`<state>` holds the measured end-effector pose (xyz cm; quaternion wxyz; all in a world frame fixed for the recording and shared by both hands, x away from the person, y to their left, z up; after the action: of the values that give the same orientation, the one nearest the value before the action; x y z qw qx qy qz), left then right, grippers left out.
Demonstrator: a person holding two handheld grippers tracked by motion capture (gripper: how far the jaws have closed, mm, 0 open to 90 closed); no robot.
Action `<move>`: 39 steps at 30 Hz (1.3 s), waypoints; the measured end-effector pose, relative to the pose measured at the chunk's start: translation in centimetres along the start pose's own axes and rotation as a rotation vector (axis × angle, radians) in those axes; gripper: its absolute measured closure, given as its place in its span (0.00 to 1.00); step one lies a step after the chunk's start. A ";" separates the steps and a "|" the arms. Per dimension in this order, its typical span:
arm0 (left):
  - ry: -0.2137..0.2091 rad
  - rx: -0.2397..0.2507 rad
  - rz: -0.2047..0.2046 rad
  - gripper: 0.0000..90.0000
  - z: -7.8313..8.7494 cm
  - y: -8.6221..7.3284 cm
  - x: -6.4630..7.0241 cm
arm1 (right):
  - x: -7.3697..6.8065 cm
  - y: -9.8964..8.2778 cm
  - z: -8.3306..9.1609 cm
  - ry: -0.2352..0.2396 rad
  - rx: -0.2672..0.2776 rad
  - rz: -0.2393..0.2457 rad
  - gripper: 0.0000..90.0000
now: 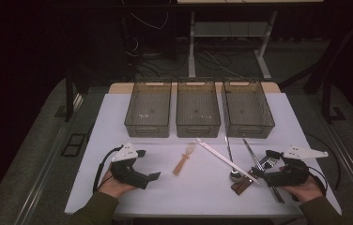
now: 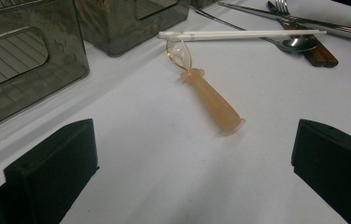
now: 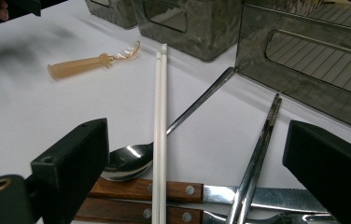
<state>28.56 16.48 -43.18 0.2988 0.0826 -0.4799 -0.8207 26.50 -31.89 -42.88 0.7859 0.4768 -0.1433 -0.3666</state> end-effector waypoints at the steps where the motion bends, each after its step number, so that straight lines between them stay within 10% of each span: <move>1: -0.001 -0.004 0.000 0.00 0.0 0.0 0.0 | 0.0 0.0 0.0 -0.001 -0.001 0.001 0.08; 39: -0.003 -0.008 0.004 0.00 0.0 -0.2 0.5 | 1.6 1.3 -0.7 -0.073 -0.110 -0.049 0.27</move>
<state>28.11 16.27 -43.34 0.3002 0.0790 -0.4771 -0.8222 28.60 -32.19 -42.35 0.7961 0.4226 -0.1397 -0.4100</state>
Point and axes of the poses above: each handheld gripper's, and its own axes: z roughly backward along the jaws, y roughly out of its top, x roughly to its right, the point moved 1 cm from there along -z, roughly forward along the jaws, and after that the axes turned 2 degrees about z, right-handed, at the moved point
